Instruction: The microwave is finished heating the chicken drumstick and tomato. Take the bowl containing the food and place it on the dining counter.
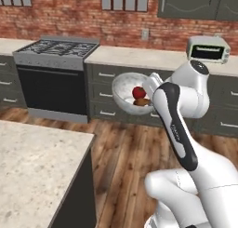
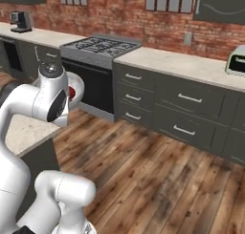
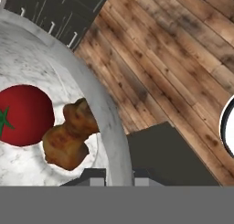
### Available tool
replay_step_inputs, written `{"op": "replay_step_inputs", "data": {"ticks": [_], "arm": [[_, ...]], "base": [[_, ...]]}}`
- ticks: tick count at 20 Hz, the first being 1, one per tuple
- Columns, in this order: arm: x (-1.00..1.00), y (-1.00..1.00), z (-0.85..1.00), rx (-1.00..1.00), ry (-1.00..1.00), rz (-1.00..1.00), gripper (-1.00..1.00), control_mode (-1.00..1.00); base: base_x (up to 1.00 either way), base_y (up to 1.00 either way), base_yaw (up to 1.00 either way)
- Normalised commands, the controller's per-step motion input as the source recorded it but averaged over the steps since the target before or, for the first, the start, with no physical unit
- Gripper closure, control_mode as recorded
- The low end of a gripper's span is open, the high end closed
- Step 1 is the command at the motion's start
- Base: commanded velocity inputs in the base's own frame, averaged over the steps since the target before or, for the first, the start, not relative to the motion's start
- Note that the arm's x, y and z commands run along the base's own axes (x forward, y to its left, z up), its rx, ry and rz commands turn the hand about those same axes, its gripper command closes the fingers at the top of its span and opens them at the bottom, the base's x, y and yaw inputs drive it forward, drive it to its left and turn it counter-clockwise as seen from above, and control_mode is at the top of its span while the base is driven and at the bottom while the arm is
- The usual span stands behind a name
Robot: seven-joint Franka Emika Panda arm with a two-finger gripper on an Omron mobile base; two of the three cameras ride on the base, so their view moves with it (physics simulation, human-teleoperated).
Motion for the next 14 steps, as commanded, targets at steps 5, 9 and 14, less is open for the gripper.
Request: {"op": "replay_step_inputs", "data": {"ticks": [5, 9, 14], "arm": [[0.00, 0.00, 0.00, 0.00, 0.00, 0.00, 1.00, 1.00], [0.00, 0.00, 0.00, 0.00, 0.00, 0.00, 1.00, 1.00], [0.00, 0.00, 0.00, 0.00, 0.00, 0.00, 1.00, 1.00]], "base": [[1.00, -0.78, -0.06], [1.00, -0.57, 0.00], [1.00, -0.49, 0.03]]}}
